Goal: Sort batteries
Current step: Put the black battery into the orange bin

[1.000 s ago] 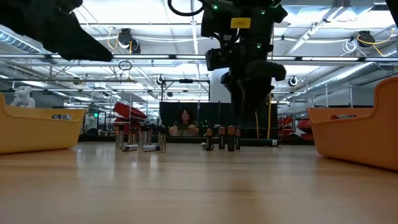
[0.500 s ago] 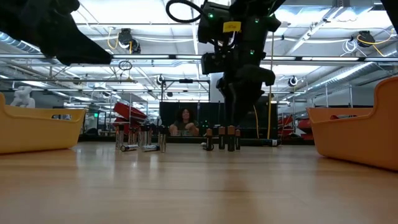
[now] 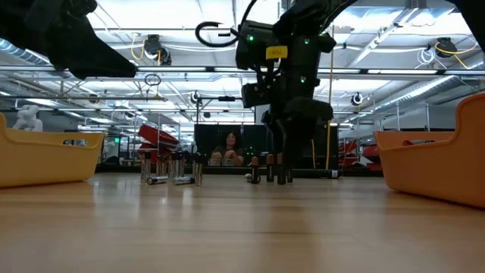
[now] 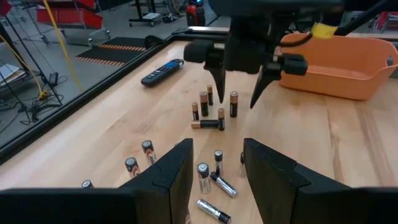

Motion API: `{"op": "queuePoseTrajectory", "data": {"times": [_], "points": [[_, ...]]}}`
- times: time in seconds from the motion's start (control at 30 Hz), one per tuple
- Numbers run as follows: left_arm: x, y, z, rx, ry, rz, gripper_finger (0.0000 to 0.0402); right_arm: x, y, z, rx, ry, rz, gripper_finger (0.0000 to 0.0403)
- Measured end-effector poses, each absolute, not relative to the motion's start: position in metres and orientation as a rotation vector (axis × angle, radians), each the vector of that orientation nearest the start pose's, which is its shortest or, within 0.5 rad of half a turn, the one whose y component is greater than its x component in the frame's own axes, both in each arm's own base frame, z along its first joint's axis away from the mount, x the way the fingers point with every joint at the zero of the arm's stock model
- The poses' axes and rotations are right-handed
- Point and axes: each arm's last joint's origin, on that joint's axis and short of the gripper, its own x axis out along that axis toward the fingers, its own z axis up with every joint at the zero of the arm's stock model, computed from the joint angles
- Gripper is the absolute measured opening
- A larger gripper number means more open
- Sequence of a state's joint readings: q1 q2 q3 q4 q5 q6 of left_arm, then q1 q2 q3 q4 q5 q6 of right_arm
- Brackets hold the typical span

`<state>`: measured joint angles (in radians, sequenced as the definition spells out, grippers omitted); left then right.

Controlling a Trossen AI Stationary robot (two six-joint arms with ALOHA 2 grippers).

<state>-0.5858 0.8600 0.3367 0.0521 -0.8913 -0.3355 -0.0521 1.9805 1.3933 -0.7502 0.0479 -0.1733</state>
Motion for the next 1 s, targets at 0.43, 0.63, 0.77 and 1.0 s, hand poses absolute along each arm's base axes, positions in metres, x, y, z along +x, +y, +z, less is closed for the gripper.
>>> {"op": "queuePoseTrajectory", "data": {"times": [0.43,0.63,0.77,1.0], "points": [[0.151,-0.073,0.194,-0.010,0.294,0.352,0.0153,0.387,-0.028,0.154,-0.136,1.360,0.019,0.0130],[0.151,-0.073,0.194,-0.010,0.294,0.352,0.0153,0.387,-0.032,0.153,-0.129,1.365,0.011,0.0027],[0.151,-0.073,0.194,-0.011,0.294,0.352,0.0153,0.385,-0.030,0.155,-0.130,1.382,0.014,0.0027],[0.152,-0.073,0.194,-0.019,0.297,0.340,0.0153,0.371,0.008,0.210,-0.124,1.369,0.038,0.0027]]}}
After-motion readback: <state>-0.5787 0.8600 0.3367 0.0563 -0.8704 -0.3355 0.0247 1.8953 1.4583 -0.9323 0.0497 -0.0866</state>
